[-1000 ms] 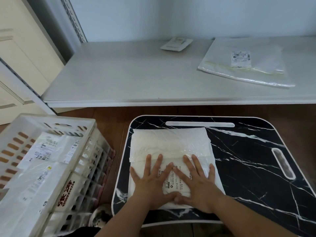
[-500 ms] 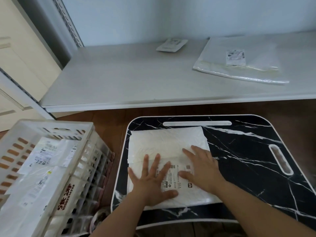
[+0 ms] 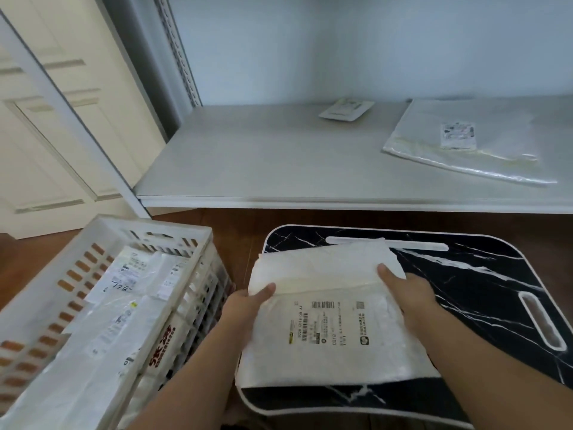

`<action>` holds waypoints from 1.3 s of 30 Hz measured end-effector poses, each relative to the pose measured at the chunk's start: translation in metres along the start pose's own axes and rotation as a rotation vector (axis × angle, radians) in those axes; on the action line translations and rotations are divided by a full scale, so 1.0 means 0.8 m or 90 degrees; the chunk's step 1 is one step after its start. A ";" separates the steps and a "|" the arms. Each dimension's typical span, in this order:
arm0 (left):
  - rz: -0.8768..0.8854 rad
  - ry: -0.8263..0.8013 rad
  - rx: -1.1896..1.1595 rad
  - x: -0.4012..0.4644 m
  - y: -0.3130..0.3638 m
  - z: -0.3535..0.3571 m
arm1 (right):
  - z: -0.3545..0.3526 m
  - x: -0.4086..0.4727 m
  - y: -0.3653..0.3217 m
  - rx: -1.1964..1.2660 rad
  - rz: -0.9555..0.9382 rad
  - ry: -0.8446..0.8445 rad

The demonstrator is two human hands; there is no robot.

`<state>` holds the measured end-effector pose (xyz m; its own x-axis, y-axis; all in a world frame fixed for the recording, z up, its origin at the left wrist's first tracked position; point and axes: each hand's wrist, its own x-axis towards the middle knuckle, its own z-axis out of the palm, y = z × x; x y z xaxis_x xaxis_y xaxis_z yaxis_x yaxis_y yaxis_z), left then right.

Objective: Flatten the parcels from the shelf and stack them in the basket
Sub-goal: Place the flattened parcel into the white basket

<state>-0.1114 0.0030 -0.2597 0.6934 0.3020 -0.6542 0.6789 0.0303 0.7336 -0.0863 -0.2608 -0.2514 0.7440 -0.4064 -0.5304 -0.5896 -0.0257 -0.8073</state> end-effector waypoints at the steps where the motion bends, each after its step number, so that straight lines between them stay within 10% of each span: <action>1: -0.013 -0.021 -0.044 0.001 0.006 -0.006 | 0.001 -0.004 -0.007 0.006 -0.013 -0.005; 11: 0.182 0.042 -0.115 -0.030 0.095 -0.110 | 0.048 -0.076 -0.111 0.049 -0.117 -0.184; 16: 0.214 -0.196 -0.381 -0.072 0.134 -0.225 | 0.103 -0.101 -0.152 0.134 -0.152 -0.193; 27: 0.185 -0.012 -0.690 -0.055 0.086 -0.293 | 0.280 -0.191 -0.136 0.086 -0.211 -0.232; 33: -0.018 0.093 -0.587 -0.002 0.026 -0.300 | 0.362 -0.217 -0.099 -0.180 -0.288 -0.432; 39: -0.121 0.240 -0.524 0.064 -0.044 -0.339 | 0.372 -0.192 -0.075 -0.559 -0.498 -0.383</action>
<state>-0.1652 0.2763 -0.2693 0.3653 0.5084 -0.7798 0.2881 0.7349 0.6140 -0.0713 0.0745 -0.1983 0.8675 0.4466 -0.2189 0.2199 -0.7391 -0.6366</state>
